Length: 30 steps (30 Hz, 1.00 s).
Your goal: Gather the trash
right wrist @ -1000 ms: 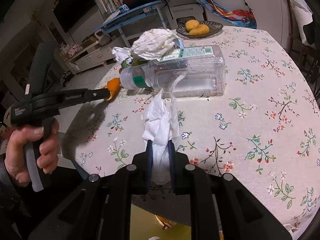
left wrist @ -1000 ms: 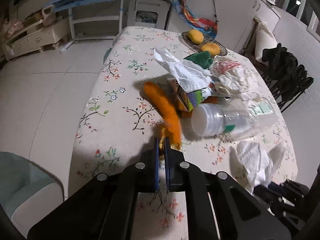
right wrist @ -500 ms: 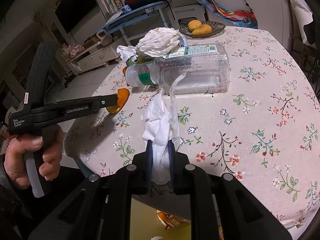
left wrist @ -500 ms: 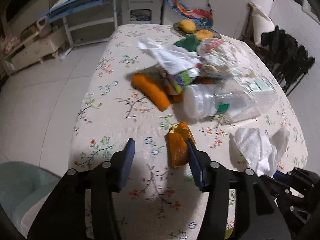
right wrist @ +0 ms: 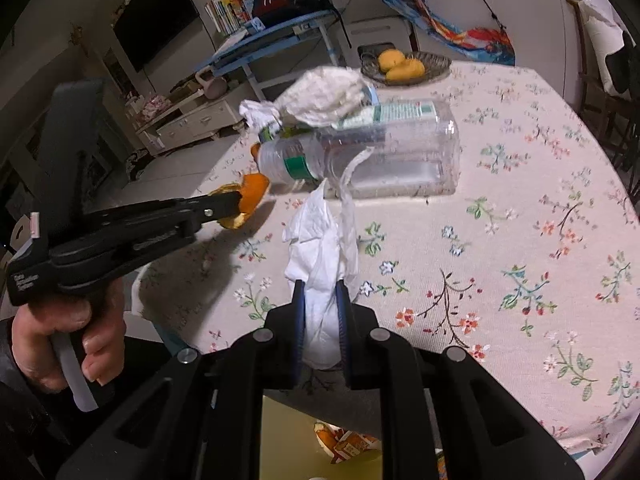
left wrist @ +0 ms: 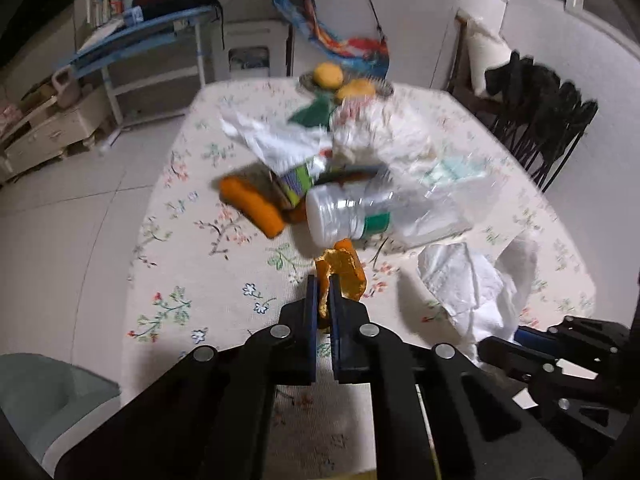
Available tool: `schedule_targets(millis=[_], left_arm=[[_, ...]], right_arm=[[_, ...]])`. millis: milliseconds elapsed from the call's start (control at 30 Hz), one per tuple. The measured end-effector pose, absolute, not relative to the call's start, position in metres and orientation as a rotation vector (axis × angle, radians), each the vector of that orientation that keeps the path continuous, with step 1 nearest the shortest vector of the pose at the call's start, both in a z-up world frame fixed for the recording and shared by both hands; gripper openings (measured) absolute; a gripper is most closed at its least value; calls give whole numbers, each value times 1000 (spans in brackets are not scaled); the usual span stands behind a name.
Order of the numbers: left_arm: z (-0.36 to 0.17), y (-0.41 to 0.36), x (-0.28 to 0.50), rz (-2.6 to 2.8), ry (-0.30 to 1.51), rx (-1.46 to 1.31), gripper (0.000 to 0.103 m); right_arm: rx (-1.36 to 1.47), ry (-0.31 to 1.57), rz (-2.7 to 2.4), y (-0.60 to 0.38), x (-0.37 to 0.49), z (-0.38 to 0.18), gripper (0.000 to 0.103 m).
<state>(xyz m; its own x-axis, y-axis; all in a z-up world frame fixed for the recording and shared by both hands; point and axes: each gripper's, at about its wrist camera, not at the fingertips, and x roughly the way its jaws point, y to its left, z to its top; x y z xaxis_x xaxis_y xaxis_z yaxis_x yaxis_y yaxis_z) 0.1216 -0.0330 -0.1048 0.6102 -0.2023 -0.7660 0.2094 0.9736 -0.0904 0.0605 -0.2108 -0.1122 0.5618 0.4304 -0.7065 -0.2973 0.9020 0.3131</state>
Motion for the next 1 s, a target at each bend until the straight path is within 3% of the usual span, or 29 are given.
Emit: schedule_targets(millis=[367,1000], left_arm=[[-63,-2,70,-258,766,-130,6],[-46,20,18,-261,736,-173,6]], right_arm=[[95,786,436,-194,24,-77,17],[-86,800,467,-170,-26,-55,17]])
